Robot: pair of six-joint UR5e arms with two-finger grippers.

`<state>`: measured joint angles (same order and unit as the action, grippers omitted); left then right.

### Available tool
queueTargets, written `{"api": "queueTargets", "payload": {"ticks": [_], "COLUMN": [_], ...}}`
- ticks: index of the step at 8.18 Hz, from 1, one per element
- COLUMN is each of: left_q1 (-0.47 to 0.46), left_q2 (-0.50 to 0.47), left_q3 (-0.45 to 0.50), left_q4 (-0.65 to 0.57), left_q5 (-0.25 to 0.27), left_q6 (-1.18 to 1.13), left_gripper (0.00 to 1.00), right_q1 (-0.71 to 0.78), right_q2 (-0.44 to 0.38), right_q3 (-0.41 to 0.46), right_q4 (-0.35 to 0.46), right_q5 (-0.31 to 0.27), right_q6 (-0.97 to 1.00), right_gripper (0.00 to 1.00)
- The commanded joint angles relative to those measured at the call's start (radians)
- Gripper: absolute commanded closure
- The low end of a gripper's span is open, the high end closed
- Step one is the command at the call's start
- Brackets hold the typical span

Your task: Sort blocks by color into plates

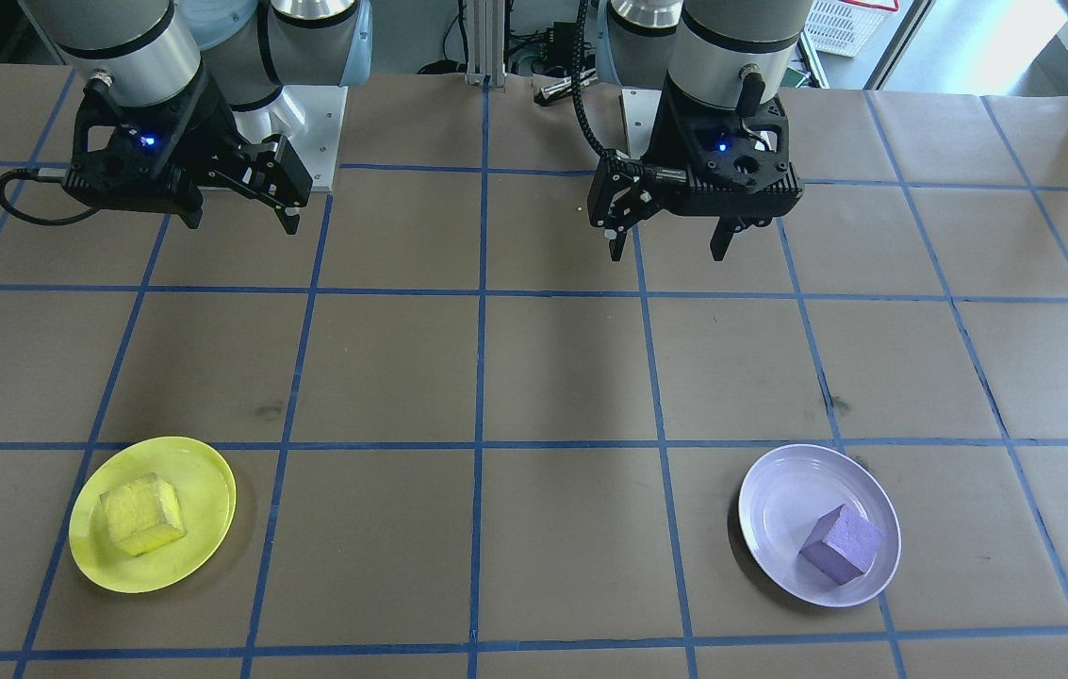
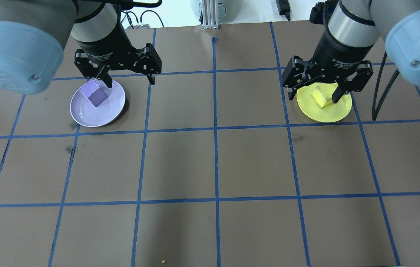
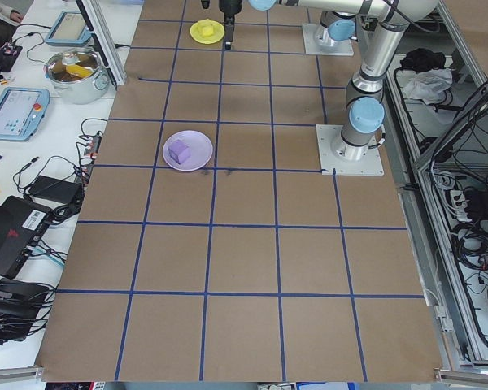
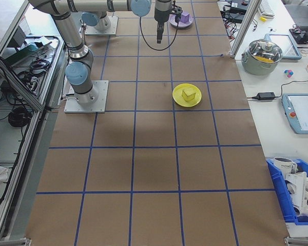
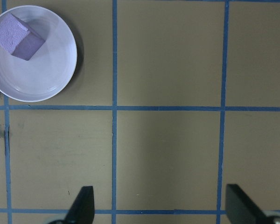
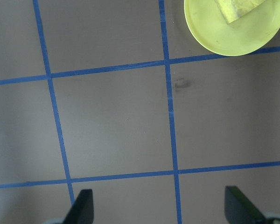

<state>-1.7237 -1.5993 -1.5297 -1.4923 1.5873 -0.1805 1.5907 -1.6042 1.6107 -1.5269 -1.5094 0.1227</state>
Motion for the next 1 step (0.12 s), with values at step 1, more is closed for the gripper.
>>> {"api": "queueTargets", "payload": {"ticks": [1], "left_q1": [0.007], "left_q2": [0.002], "left_q3": [-0.003], "left_q4": [-0.003], "left_q5": [-0.003], "left_q6": [0.015], "left_gripper": [0.0], "right_q1": [0.0], "right_q2": [0.0], "right_q3": [0.0], "right_q4": [0.001], "right_q5": [0.0], "right_q6": [0.0], "right_gripper": [0.0]}}
